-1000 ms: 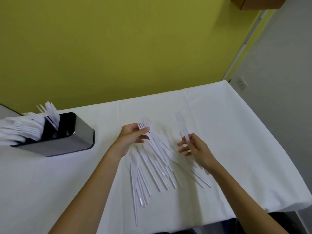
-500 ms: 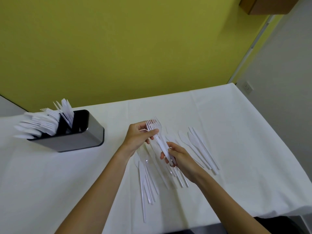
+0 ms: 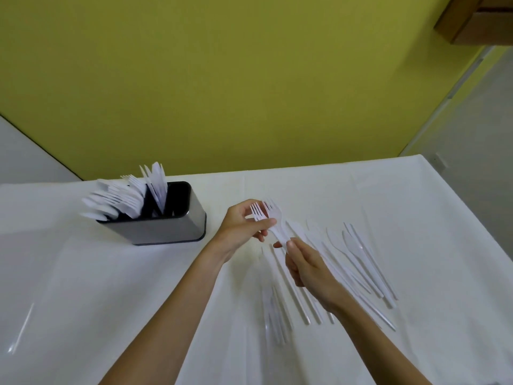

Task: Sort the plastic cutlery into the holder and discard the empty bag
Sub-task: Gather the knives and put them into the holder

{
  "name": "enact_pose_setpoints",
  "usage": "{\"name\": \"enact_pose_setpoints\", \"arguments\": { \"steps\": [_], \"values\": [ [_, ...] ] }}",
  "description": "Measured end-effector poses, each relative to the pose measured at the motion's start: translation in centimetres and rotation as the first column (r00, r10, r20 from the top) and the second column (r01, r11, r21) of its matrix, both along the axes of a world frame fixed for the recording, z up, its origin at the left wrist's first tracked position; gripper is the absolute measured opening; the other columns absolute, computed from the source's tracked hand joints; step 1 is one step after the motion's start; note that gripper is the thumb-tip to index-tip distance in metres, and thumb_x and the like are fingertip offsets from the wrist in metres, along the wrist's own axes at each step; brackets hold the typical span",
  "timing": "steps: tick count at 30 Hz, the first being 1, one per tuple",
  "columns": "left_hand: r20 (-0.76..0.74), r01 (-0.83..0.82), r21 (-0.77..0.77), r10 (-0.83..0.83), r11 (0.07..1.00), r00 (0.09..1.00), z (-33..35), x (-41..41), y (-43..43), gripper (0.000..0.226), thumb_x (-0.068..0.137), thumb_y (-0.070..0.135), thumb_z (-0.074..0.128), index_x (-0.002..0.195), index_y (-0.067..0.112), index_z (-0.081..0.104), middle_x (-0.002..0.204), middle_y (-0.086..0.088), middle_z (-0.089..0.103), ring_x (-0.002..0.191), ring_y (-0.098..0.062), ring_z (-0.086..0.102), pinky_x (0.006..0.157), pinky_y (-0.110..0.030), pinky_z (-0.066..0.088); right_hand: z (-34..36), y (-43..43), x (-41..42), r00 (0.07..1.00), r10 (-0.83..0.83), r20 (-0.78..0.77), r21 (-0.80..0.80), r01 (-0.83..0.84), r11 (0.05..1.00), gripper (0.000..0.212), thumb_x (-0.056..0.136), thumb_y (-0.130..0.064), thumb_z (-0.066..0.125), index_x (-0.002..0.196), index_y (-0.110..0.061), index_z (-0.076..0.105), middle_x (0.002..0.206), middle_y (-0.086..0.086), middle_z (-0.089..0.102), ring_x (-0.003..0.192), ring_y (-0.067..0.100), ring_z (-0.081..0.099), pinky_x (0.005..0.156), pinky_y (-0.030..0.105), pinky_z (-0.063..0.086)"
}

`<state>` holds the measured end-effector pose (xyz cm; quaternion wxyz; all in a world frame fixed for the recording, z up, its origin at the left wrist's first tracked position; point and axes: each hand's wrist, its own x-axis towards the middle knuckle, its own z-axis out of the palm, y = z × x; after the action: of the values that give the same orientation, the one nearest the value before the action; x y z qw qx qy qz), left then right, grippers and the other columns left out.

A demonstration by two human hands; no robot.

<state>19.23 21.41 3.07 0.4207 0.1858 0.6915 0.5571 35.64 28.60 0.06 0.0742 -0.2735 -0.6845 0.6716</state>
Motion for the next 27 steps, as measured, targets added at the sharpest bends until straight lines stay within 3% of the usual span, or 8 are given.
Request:
{"name": "enact_pose_setpoints", "arguments": {
  "steps": [4, 7, 10, 13, 16, 19, 22, 27],
  "values": [
    [-0.107, 0.127, 0.013, -0.125, 0.992, 0.986, 2.2, -1.8, -1.6, 0.02, 0.077, -0.003, 0.073, 0.091, 0.002, 0.06, 0.07, -0.003, 0.061, 0.05, -0.014, 0.056, 0.047, -0.024, 0.048, 1.7, 0.3, -1.6, 0.971, 0.234, 0.054, 0.137, -0.239, 0.961, 0.03, 0.1, -0.032, 0.04, 0.091, -0.011, 0.059, 0.068, -0.002, 0.061, 0.062, 0.009, 0.055, 0.064, 0.027, 0.046],
    [-0.188, 0.221, -0.001, -0.218, 0.975, 0.958, 4.3, -4.0, -3.6, 0.024, 0.077, -0.006, 0.073, 0.096, -0.003, 0.058, 0.069, -0.004, 0.061, 0.048, -0.012, 0.056, 0.045, -0.022, 0.048, 3.8, -0.3, -4.1, 0.914, 0.396, 0.095, 0.218, -0.407, 0.887, 0.028, 0.098, -0.033, 0.044, 0.087, -0.017, 0.064, 0.082, -0.006, 0.069, 0.078, 0.007, 0.061, 0.075, 0.016, 0.045],
    [-0.254, 0.273, -0.039, -0.274, 0.961, 0.928, 6.6, -6.2, -5.8, 0.023, 0.078, -0.004, 0.072, 0.094, 0.002, 0.057, 0.065, 0.002, 0.061, 0.045, -0.009, 0.055, 0.045, -0.02, 0.046, 5.6, -1.4, -7.5, 0.905, 0.401, 0.144, 0.321, -0.426, 0.846, 0.027, 0.093, -0.032, 0.056, 0.07, -0.021, 0.065, 0.067, -0.016, 0.063, 0.065, 0.005, 0.053, 0.063, 0.013, 0.037],
    [-0.321, 0.293, -0.052, -0.294, 0.955, 0.9, 7.8, -8.5, -7.9, 0.024, 0.076, 0.001, 0.076, 0.093, 0.007, 0.059, 0.07, -0.004, 0.065, 0.055, -0.02, 0.059, 0.05, -0.026, 0.049, 6.7, -3.2, -10.7, 0.913, 0.378, 0.151, 0.281, -0.407, 0.869, 0.042, 0.086, -0.032, 0.068, 0.06, -0.007, 0.047, 0.054, -0.005, 0.035, 0.054, 0.011, 0.032, 0.055, 0.024, 0.026],
    [-0.339, 0.284, -0.027, -0.276, 0.958, 0.899, 8.7, -10.5, -9.8, 0.027, 0.076, 0.001, 0.076, 0.093, 0.014, 0.06, 0.076, -0.015, 0.062, 0.06, -0.024, 0.057, 0.049, -0.023, 0.048, 7.7, -4.9, -13.3, 0.892, 0.435, 0.121, 0.189, -0.451, 0.872, 0.032, 0.087, -0.029, 0.068, 0.064, -0.009, 0.059, 0.047, -0.006, 0.045, 0.046, 0.012, 0.039, 0.05, 0.021, 0.032],
    [-0.423, 0.199, -0.007, -0.184, 0.98, 0.887, 9.7, -12.6, -12.4, 0.034, 0.078, 0.005, 0.075, 0.107, 0.016, 0.061, 0.082, 0.002, 0.064, 0.057, -0.006, 0.056, 0.052, -0.013, 0.044, 8.8, -7.0, -15.9, 0.91, 0.405, 0.088, 0.203, -0.414, 0.887, 0.032, 0.088, -0.024, 0.067, 0.06, -0.009, 0.061, 0.044, -0.007, 0.055, 0.041, 0.008, 0.047, 0.049, 0.017, 0.037],
    [-0.462, -0.02, 0.148, 0.087, 0.989, 0.882, 9.7, -15.1, -14.7, 0.025, 0.083, 0.014, 0.071, 0.105, 0.023, 0.064, 0.101, 0.007, 0.068, 0.082, -0.002, 0.061, 0.071, -0.017, 0.051, 8.8, -8.5, -18.1, 0.971, 0.236, 0.026, 0.216, -0.236, 0.947, 0.033, 0.086, -0.019, 0.069, 0.055, -0.016, 0.061, 0.044, -0.006, 0.059, 0.041, 0.005, 0.052, 0.05, 0.015, 0.041],
    [-0.388, -0.332, 0.272, 0.418, 0.904, 0.821, 7.3, -18.2, -17.9, 0.021, 0.096, 0.024, 0.052, 0.11, 0.014, 0.064, 0.107, 0.009, 0.065, 0.09, 0.018, 0.057, 0.079, -0.003, 0.041, 7.9, -10.8, -21.1, 0.995, 0.004, -0.098, 0.165, 0.012, 0.986, 0.011, 0.084, -0.017, 0.071, 0.078, -0.008, 0.073, 0.069, 0.011, 0.071, 0.059, 0.022, 0.065, 0.067, 0.037, 0.056]
  ]
}}
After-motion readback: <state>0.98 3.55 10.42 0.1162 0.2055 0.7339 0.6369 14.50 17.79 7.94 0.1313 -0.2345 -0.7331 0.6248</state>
